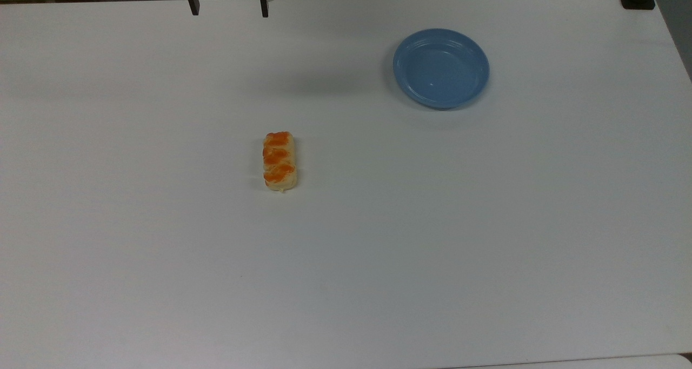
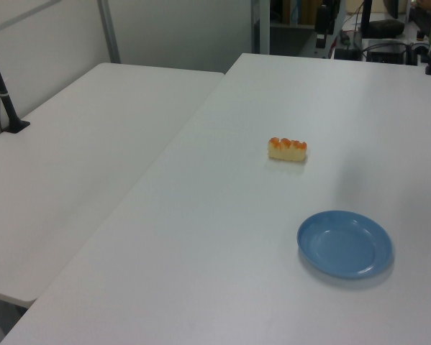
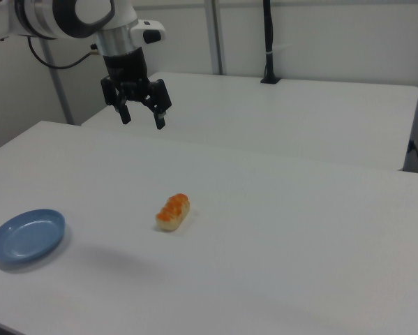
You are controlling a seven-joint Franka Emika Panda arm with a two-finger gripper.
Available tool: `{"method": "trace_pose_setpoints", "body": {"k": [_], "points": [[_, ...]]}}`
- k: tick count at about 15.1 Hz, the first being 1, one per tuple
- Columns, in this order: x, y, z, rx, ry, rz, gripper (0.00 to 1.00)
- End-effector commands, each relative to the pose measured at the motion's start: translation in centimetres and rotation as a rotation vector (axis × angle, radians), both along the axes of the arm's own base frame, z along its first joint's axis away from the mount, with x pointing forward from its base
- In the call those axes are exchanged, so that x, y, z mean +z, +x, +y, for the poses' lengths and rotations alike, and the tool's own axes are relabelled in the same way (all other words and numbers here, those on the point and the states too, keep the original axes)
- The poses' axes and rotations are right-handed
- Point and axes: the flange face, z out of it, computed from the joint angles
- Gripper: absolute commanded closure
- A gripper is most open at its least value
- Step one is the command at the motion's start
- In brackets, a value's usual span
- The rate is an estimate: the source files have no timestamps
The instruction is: Put the bread onto the plate
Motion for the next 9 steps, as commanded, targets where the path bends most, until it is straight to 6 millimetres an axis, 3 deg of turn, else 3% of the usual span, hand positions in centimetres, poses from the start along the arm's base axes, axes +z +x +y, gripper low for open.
{"method": "trace_pose_setpoints", "body": {"k": [1,9], "points": [[0.07,0.06,0.52,-0.002,0.016,0.014,0.0],[0.04,0.14,-0.01,0.001,0.016,0.01,0.0]]}}
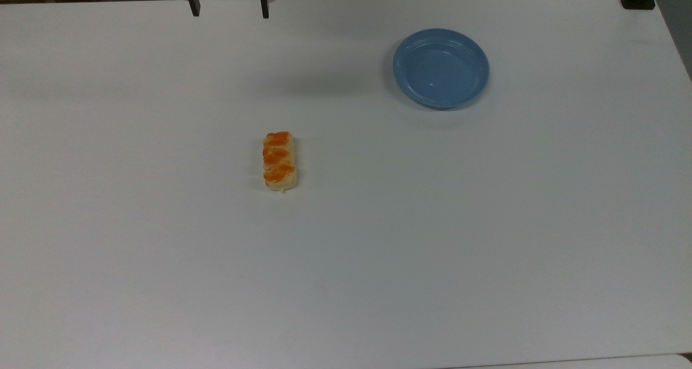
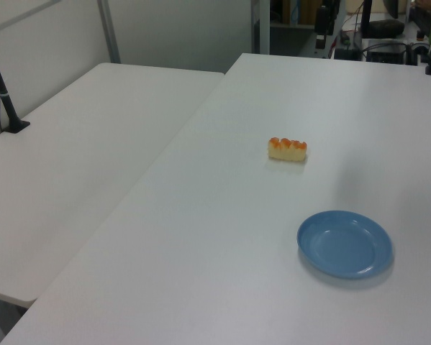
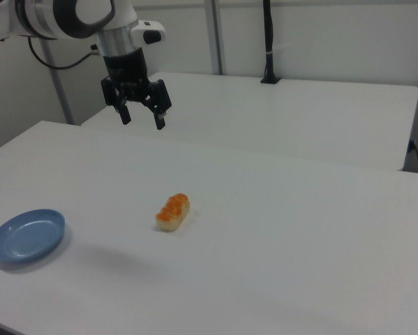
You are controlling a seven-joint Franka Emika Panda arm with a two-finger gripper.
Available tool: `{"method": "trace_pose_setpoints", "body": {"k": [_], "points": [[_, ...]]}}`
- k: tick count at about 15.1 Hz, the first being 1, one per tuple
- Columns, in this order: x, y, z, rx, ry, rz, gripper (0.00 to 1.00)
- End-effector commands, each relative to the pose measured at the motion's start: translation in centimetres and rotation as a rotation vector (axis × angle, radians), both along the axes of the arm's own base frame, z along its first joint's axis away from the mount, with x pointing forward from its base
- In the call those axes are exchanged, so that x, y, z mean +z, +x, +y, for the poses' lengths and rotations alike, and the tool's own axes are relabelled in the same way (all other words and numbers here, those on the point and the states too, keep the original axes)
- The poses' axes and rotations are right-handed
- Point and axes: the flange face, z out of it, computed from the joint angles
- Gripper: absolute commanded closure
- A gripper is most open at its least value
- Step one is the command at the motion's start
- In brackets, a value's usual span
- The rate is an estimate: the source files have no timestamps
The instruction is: Put the bread onto the plate
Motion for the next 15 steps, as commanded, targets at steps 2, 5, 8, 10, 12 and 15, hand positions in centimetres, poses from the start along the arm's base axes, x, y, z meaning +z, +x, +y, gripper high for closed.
{"method": "trace_pose_setpoints", "body": {"k": [2,5,8,10,12,15], "points": [[-0.3,0.3,-0.1,0.001,0.016,0.017,0.0],[-0.1,0.2,-0.6,-0.007,0.017,0.012,0.0],[-0.5,0.4,-0.5,0.02,0.006,0.023,0.0],[-0.2,0.3,-1.1,0.016,-0.001,0.018,0.0],[-0.1,0.1,-1.2,0.048,-0.044,0.026,0.0],[-0.6,0.1,-1.5,0.111,-0.083,0.046,0.0]]}}
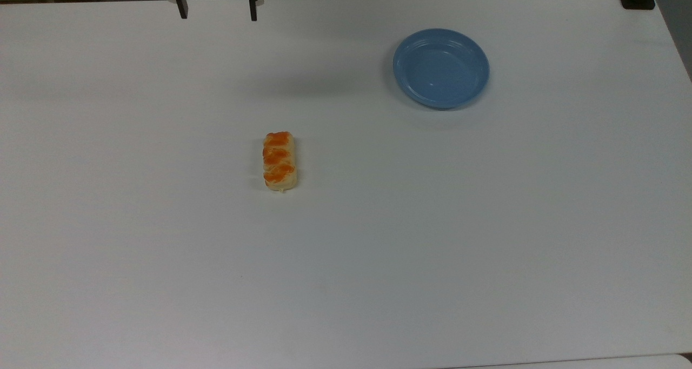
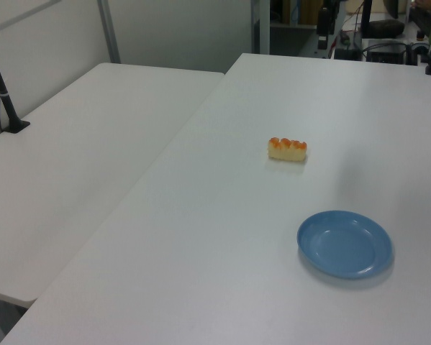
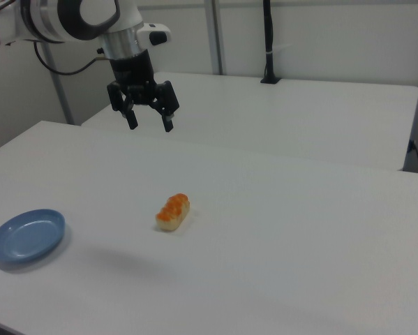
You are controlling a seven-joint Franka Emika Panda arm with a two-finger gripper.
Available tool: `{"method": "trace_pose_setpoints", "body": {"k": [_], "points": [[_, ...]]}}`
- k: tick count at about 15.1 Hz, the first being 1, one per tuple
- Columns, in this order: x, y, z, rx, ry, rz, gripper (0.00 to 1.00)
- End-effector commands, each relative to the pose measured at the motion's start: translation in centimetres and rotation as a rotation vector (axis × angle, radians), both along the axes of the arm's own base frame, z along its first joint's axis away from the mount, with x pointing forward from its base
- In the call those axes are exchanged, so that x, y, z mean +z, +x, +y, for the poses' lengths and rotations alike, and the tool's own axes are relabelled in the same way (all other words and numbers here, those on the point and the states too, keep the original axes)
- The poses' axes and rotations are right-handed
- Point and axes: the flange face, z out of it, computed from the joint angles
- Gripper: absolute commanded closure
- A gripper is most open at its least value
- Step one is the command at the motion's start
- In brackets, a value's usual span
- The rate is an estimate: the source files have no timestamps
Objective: Put the bread onto the plate
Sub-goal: 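Move the open gripper over the bread roll and lower it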
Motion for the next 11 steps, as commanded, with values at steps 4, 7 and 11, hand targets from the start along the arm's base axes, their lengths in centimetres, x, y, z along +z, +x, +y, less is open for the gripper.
{"method": "trace_pose_setpoints", "body": {"k": [4,7,11], "points": [[-0.7,0.2,-1.1,0.066,-0.023,0.037,0.0],[-2.8,0.7,-1.5,0.071,-0.018,0.067,0.0],[-6.6,2.5,-2.2,0.097,-0.004,0.111,0.0]]}}
